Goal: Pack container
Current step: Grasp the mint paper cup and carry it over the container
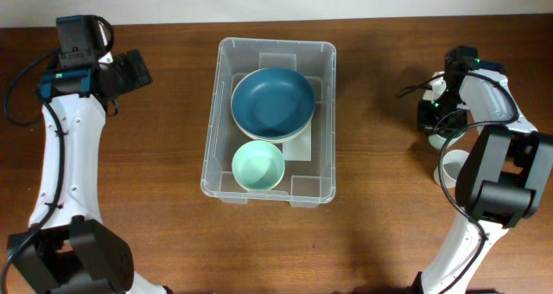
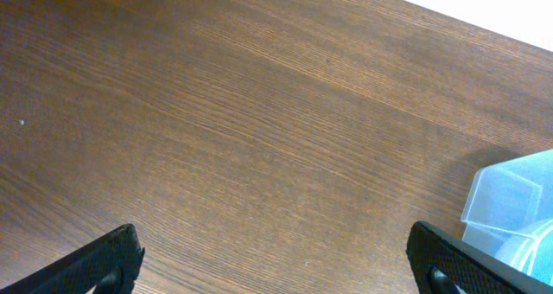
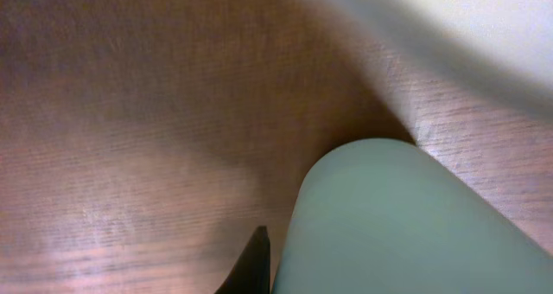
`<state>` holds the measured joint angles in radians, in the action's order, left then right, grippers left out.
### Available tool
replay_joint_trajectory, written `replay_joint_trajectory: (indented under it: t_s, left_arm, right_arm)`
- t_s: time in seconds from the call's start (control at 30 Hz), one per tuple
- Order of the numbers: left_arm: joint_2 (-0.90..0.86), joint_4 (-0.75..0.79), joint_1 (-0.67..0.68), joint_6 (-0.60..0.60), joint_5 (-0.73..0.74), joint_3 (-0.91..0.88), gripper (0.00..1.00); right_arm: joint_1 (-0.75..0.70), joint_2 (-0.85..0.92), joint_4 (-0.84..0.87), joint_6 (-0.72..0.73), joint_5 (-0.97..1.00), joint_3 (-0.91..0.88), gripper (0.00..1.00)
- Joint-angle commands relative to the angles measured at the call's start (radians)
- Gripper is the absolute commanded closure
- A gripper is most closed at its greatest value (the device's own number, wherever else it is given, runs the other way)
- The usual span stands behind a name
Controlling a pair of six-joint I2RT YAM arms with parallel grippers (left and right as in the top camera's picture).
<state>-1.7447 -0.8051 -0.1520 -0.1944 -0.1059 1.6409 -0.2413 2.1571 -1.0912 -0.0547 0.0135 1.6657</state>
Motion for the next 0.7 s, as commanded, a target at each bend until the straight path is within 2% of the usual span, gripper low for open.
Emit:
replay_joint_trajectory:
  t_s: [0.0,0.4,0.47,0.67]
  left_arm:
    - [0.012,0.000,-0.002,0.002,-0.004,0.016,0.00]
    - [0.012,0.000,-0.002,0.002,-0.004,0.016,0.00]
    - [0.012,0.000,-0.002,0.002,-0.004,0.016,0.00]
    - [0.012,0.000,-0.002,0.002,-0.004,0.016,0.00]
  right_arm:
    - [0.013,-0.058,-0.051,0.011,-0.009,0.055,0.96]
    - [0.161,-0.273,-0.099,0.011,-0.014,0.085,0.96]
    - [0.211,-0.309,-0.118,0.011,-0.036,0.085,0.96]
    - [0.483,-0.386,-0.141,0.008,-0.016,0.085,0.96]
